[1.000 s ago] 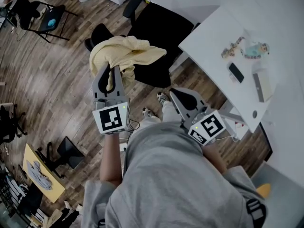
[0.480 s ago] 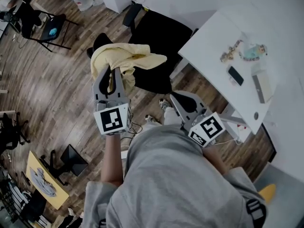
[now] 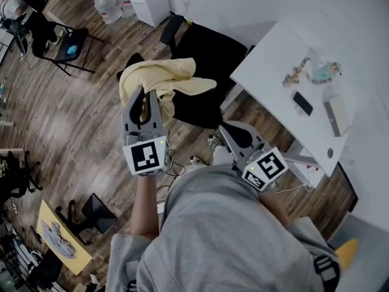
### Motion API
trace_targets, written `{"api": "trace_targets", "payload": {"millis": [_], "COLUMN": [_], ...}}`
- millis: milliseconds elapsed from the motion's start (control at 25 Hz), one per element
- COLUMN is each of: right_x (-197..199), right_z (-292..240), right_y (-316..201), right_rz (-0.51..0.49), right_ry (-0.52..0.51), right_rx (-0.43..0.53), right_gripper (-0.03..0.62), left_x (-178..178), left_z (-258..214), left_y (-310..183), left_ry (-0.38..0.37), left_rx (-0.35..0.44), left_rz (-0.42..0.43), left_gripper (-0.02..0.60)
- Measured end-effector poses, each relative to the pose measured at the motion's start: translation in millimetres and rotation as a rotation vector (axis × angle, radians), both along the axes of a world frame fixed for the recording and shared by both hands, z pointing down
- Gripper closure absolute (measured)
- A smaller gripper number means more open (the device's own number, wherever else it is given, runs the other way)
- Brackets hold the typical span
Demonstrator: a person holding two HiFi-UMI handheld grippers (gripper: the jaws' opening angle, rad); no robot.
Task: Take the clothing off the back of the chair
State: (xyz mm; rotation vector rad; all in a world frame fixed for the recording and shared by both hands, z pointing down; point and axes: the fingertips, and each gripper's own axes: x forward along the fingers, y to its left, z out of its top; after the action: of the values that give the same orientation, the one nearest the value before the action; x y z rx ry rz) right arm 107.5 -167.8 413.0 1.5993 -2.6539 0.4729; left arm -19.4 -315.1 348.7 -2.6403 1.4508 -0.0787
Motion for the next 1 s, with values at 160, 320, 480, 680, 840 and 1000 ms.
{"api": "trace_targets", "payload": {"millis": [160,320,480,680,840,1000], "right_x": [-1.0,-2.8,-1.6,-0.3,0.1,0.5], "right_z": [-0.2,-1.4,-0.4,-1.6,-0.2,-1.9], "right_y": [-2.9,-1.3,0.8,-1.6,-1.7,1.2], "right_rz": [0.006,0.011,0.014,0.014,0.011,0.009], "right_ry": [-0.005,-0.007,-0.009,-0.008,-0.006,-0.003], "right_rx": [0.006,0.015,0.015,0.024,0.028,0.033], "right_gripper": [0.560,0.560,0.560,0.560,0.560,0.560], "left_x": [0.4,-1.2,-0.7,0.3,-0.1,0.5], "left_z": [-3.2,-8.0,-14.8,-20.1,-21.3,-28.2], "left_y": [-3.2,-2.0,-1.2,-3.2,-3.5,-2.7], "left_ry": [-0.006,-0.001,0.005,0.006,0.005,0.007], "left_rx": [0.011,0.023,0.041,0.052,0.061,0.077], "left_rz": [0.006,0.008,0.008,0.008,0.006,0.003], "left_gripper": [0.526,0.526,0.526,0.526,0.526,0.526]}}
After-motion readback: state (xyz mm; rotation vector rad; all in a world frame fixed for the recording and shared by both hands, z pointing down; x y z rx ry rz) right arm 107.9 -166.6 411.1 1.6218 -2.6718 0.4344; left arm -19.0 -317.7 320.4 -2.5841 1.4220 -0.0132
